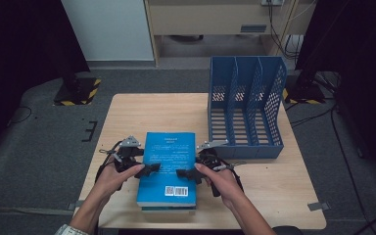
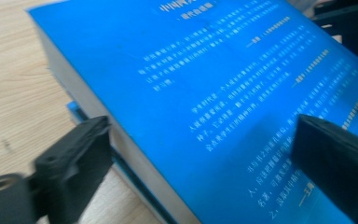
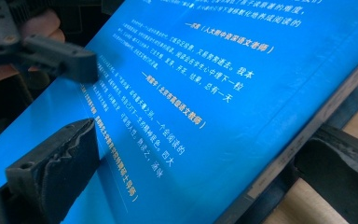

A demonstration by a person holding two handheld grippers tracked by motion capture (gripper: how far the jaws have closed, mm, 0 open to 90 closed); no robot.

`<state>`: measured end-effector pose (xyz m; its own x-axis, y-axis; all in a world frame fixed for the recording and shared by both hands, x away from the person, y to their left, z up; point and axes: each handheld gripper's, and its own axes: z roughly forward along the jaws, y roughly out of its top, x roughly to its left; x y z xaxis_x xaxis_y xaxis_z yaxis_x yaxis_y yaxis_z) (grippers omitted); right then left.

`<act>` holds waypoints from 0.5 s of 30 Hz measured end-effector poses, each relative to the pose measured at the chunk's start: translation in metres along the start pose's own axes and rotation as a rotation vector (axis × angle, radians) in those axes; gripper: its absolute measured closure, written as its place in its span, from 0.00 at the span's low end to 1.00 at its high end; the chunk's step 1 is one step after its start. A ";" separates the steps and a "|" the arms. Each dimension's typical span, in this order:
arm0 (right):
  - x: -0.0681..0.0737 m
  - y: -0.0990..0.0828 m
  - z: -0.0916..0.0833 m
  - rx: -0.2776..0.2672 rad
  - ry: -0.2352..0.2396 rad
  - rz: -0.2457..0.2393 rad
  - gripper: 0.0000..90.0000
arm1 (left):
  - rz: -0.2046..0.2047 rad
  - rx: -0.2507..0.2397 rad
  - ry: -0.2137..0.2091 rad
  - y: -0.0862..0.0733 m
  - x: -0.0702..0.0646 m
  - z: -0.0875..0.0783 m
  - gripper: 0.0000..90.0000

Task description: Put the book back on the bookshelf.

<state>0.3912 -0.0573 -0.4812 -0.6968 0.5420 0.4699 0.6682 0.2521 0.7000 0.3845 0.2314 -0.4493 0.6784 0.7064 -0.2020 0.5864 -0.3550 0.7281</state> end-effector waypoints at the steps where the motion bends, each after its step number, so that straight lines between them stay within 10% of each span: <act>1: 0.000 0.000 0.000 0.000 0.000 0.000 0.01 | 0.000 0.000 0.000 0.000 0.000 0.000 0.11; 5: 0.009 0.008 -0.003 0.012 -0.037 -0.061 0.02 | -0.009 -0.036 0.053 0.000 0.002 -0.011 0.34; 15: 0.021 0.029 -0.003 0.003 -0.059 -0.106 0.13 | -0.026 -0.024 0.041 0.004 0.009 -0.018 0.51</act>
<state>0.3951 -0.0414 -0.4494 -0.7470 0.5583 0.3611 0.5925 0.3125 0.7425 0.3851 0.2475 -0.4368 0.6440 0.7397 -0.1949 0.5929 -0.3217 0.7382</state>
